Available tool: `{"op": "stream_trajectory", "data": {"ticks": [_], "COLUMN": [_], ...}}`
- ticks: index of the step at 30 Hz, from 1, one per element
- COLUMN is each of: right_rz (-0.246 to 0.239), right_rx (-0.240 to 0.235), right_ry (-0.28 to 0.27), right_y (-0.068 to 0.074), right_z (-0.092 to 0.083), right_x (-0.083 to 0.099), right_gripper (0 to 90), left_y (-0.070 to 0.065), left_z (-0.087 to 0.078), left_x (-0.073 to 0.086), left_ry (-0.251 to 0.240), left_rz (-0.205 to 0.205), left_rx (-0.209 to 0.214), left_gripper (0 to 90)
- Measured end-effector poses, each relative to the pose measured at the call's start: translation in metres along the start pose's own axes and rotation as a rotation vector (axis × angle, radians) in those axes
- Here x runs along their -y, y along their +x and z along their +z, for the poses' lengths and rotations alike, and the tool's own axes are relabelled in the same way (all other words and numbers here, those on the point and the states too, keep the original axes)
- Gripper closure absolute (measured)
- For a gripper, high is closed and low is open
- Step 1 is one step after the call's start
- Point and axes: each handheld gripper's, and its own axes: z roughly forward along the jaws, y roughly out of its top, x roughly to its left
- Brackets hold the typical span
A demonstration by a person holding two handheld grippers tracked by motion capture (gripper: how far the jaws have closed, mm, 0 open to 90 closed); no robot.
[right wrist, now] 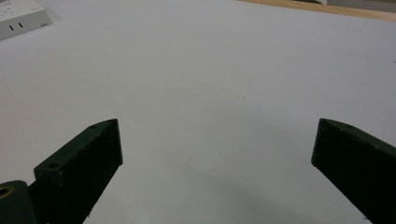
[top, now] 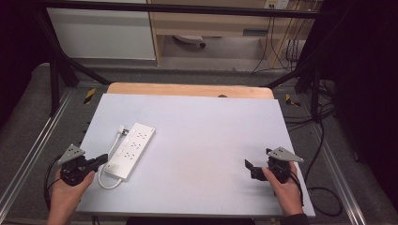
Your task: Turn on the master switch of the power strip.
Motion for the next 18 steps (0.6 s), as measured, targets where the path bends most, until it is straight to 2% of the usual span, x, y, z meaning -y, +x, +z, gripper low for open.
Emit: {"op": "stream_trajectory", "data": {"ticks": [11, 18], "right_rz": [-0.003, 0.0], "right_rx": [0.002, -0.003], "right_ry": [0.001, 0.002], "right_y": [0.0003, 0.0004], "right_z": [0.0002, 0.0], "right_x": [0.0, 0.0001], "right_gripper": [2.4, 2.4], "left_y": [-0.0052, -0.0047], "left_z": [0.0067, 0.0078], "left_x": [0.0021, 0.0033], "left_ry": [0.062, 0.092], "left_rz": [0.029, 0.03], "left_rx": [0.027, 0.021], "left_gripper": [90.0, 90.0]}}
